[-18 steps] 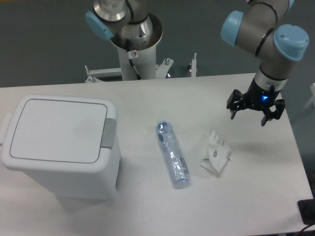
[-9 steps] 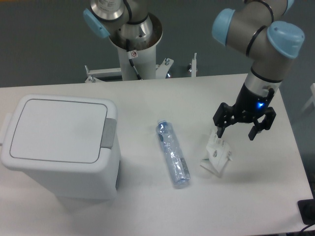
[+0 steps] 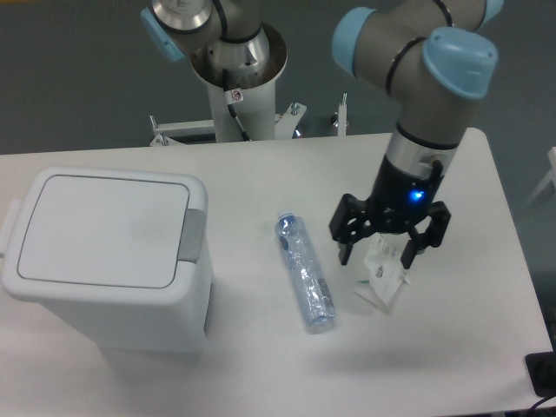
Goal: Open the trash can
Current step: 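Move the open gripper across the table toward the white trash can lid, then lower the gripper to the lid edge and lift the lid open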
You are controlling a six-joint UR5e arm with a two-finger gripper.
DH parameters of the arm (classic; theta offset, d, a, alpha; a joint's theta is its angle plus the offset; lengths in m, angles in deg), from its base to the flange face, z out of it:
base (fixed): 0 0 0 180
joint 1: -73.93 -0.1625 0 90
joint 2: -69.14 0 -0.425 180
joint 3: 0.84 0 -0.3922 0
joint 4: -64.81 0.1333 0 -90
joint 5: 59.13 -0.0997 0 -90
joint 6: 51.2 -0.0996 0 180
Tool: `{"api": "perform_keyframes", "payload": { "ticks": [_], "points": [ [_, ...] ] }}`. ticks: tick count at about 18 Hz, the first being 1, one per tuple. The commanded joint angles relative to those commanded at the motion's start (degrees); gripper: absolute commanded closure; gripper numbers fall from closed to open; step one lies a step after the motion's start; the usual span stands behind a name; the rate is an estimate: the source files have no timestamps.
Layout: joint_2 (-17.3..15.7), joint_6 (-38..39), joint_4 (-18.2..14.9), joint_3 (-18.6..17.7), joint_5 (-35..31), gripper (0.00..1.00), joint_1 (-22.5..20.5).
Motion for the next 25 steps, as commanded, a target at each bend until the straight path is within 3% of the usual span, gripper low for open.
{"api": "perform_keyframes", "payload": {
  "ticks": [9, 13, 16, 25],
  "points": [
    [-5.09, 3.17, 0.27, -1.93, 4.75, 0.0, 5.72],
    [-9.84, 7.82, 1.84, -7.99, 4.39, 0.0, 6.33],
    [-9.5, 7.74, 5.53, -9.05, 4.22, 0.0, 8.44],
    [-8.97, 7.22, 6.42, -11.07, 3.17, 0.0, 9.59]
  ]
}}
